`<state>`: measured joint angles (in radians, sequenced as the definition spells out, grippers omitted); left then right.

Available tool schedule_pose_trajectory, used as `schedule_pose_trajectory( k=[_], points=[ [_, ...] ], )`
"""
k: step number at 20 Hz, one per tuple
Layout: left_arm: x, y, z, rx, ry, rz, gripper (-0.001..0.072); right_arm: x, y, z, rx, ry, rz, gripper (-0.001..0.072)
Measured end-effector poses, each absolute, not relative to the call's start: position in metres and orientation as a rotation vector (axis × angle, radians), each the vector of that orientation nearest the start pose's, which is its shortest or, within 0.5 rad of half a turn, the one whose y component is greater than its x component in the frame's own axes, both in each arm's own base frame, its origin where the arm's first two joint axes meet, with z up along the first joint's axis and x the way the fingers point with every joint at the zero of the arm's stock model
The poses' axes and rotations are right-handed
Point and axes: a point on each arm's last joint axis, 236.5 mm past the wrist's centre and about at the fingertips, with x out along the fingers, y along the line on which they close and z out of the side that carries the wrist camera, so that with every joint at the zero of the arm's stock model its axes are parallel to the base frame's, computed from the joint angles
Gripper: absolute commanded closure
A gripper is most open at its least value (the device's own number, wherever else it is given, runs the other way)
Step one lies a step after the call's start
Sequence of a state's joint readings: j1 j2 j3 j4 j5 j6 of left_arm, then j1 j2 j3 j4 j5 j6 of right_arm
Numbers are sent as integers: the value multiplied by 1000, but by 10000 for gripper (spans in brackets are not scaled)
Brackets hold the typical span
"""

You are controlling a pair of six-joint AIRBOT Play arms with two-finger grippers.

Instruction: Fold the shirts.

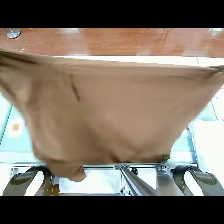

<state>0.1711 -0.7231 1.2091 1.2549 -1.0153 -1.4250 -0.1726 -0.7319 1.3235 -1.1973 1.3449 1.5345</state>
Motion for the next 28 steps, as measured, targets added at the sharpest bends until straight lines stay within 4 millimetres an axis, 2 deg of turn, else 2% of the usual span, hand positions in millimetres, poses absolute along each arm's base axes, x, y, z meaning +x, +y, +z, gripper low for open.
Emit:
schedule_pose_trajectory(
  k=[2, 7, 11, 14, 16, 18, 20, 23, 26, 27, 28],
  points=[
    [380, -6, 229, -201, 570, -107, 687, 337, 29, 215, 281, 794, 166, 688],
    [453, -13, 139, -397, 704, -126, 687, 430, 21, 119, 387, 932, 163, 687],
    [495, -14, 89, -568, 720, -98, 686, 494, 14, 62, 456, 998, 152, 687],
    [509, -15, 54, -652, 761, -76, 686, 523, 21, 34, 538, 1024, 178, 687],
    [508, -17, 39, -687, 801, -78, 686, 529, 27, 23, 565, 1043, 206, 688],
    [500, -22, 29, -689, 863, -110, 686, 523, 30, 17, 571, 1085, 240, 688],
    [485, -26, 19, -679, 943, -158, 686, 507, 29, 14, 560, 1147, 290, 688],
    [453, -22, 1, -644, 1091, -208, 686, 472, 23, 3, 538, 1281, 352, 687],
    [418, -19, -23, -602, 1248, -236, 685, 443, 27, -18, 543, 1390, 386, 687],
    [408, -19, -31, -596, 1289, -239, 662, 435, 30, -28, 547, 1419, 389, 672],
    [401, -19, -37, -591, 1320, -241, 388, 429, 34, -36, 551, 1442, 393, 451]
  ],
)
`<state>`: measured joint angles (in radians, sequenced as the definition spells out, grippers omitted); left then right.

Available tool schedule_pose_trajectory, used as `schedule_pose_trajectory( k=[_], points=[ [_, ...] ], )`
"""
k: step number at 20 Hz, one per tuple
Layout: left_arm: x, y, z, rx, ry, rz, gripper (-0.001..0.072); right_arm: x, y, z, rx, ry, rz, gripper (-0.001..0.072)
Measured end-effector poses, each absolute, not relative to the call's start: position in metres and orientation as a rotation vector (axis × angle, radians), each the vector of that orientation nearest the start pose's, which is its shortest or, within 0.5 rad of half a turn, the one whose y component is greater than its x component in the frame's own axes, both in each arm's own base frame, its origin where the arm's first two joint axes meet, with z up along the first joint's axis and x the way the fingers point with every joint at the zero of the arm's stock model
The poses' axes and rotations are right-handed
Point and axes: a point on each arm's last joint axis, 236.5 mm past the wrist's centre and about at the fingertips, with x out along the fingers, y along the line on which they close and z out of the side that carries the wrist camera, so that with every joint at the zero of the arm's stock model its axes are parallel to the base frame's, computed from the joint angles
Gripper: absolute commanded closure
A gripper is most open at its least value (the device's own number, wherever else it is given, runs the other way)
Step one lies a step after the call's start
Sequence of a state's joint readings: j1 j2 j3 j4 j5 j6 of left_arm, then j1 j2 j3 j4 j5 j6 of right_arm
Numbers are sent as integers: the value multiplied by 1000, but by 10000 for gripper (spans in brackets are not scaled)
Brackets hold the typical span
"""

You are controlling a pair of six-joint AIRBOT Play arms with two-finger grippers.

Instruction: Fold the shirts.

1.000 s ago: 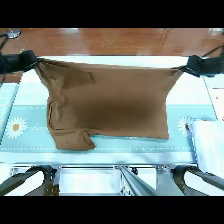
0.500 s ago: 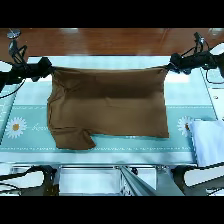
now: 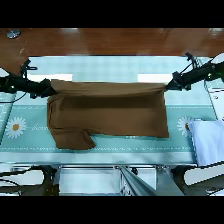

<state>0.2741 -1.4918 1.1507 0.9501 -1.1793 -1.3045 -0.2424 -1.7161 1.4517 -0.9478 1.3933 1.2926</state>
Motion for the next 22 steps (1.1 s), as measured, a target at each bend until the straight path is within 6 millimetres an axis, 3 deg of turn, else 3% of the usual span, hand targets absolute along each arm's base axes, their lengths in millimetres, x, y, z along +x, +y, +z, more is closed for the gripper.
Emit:
schedule_pose_trajectory(
  k=[1, 3, 5, 8, 11, 14, 18, 22],
  points=[
    [394, -20, -43, -590, 1350, -243, 21, 424, 37, -44, 553, 1456, 389, 80],
    [384, -22, -49, -591, 1394, -250, 3, 420, 41, -51, 555, 1466, 392, 91],
    [377, -17, -47, -589, 1422, -252, 4, 415, 39, -44, 549, 1469, 405, 91],
    [357, 7, -42, -588, 1468, -214, 4, 397, 9, -26, 513, 1463, 367, 91],
    [316, 38, -46, -653, 1509, -138, 4, 366, -33, -21, 565, 1416, 229, 91],
    [264, 53, -64, -783, 1552, -53, 4, 335, -33, -21, 693, 1319, 174, 92],
    [230, 37, -80, -990, 1520, -9, 4, 301, -6, -24, 806, 1222, 174, 92],
    [209, -1, -94, -1073, 1556, -53, 4, 290, 9, -25, 861, 1170, 184, 92]
  ],
)
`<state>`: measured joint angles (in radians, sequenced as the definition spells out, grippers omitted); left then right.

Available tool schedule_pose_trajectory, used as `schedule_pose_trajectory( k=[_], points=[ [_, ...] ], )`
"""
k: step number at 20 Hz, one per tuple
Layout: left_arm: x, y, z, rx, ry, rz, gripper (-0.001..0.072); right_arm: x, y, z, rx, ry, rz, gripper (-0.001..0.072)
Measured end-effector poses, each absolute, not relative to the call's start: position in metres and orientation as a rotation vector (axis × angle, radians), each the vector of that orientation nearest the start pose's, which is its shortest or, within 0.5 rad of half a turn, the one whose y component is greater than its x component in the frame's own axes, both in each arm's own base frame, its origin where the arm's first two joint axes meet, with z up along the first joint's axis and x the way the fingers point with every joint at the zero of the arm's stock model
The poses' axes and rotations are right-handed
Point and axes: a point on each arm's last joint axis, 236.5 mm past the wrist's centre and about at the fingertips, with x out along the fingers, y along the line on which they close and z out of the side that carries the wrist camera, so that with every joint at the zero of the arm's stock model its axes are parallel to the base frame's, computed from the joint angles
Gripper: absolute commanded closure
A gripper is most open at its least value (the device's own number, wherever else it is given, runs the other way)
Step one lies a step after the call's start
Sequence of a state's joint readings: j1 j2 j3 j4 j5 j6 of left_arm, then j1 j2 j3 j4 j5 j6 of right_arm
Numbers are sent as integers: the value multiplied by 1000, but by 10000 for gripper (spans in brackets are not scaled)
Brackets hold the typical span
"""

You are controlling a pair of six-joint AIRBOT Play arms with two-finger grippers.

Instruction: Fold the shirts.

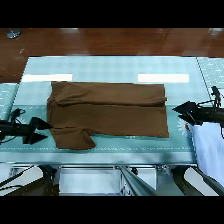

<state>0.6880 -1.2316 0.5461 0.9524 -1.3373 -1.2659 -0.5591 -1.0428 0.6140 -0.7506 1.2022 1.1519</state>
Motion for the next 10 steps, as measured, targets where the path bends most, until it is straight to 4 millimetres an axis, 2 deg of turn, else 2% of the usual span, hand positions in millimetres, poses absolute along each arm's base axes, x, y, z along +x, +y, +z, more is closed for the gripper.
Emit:
schedule_pose_trajectory(
  k=[4, 5, 6, 7, 8, 10],
  points=[
    [199, -48, -100, -1094, 1596, -157, 7, 286, 14, -26, 879, 1159, 190, 92],
    [198, -57, -101, -1080, 1602, -180, 74, 286, 13, -26, 882, 1155, 186, 92],
    [197, -64, -104, -1058, 1608, -201, 476, 286, 11, -27, 881, 1153, 177, 92],
    [196, -66, -110, -1010, 1609, -207, 688, 285, 5, -28, 880, 1152, 155, 92],
    [194, -67, -114, -974, 1610, -215, 687, 281, -2, -33, 876, 1167, 125, 92],
    [198, -75, -110, -954, 1590, -267, 686, 265, -17, -46, 851, 1230, 45, 92]
  ],
)
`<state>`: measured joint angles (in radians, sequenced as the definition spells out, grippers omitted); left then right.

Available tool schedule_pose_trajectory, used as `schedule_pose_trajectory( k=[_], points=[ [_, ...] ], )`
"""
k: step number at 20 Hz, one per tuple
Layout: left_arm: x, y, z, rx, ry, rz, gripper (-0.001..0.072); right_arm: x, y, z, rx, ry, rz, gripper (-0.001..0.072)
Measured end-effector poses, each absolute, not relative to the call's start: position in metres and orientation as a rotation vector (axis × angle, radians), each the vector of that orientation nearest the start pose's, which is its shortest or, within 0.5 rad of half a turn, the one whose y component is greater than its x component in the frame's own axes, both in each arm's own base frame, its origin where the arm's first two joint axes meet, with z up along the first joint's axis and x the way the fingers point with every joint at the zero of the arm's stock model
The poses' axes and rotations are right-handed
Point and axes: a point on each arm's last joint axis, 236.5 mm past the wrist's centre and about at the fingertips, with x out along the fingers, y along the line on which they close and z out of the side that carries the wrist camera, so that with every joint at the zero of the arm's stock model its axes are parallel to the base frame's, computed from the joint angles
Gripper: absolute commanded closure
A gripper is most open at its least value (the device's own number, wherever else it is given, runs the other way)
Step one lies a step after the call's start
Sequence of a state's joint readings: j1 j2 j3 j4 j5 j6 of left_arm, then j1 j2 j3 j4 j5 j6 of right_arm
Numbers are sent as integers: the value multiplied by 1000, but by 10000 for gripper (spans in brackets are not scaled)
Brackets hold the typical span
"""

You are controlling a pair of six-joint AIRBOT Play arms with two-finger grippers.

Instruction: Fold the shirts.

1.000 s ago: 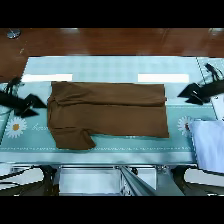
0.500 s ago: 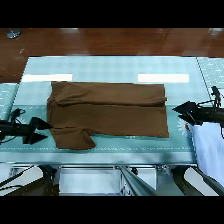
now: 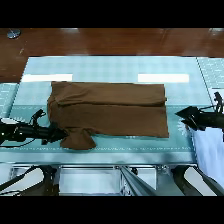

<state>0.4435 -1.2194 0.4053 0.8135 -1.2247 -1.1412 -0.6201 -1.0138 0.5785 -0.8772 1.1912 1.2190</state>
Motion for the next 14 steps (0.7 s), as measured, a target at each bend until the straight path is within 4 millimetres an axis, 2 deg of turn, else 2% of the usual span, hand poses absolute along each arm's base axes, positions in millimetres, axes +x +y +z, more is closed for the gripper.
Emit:
schedule_pose_trajectory(
  k=[3, 7, 11, 14],
  points=[
    [210, -87, -96, -976, 1535, -341, 686, 230, -23, -67, 820, 1384, -42, 92],
    [221, -92, -85, -991, 1487, -383, 687, 194, 7, -84, 772, 1564, 4, 91],
    [226, -94, -81, -998, 1467, -397, 687, 178, 31, -93, 722, 1660, 67, 92],
    [227, -94, -80, -999, 1462, -400, 686, 188, 44, -98, 766, 1650, 90, 93]
  ],
)
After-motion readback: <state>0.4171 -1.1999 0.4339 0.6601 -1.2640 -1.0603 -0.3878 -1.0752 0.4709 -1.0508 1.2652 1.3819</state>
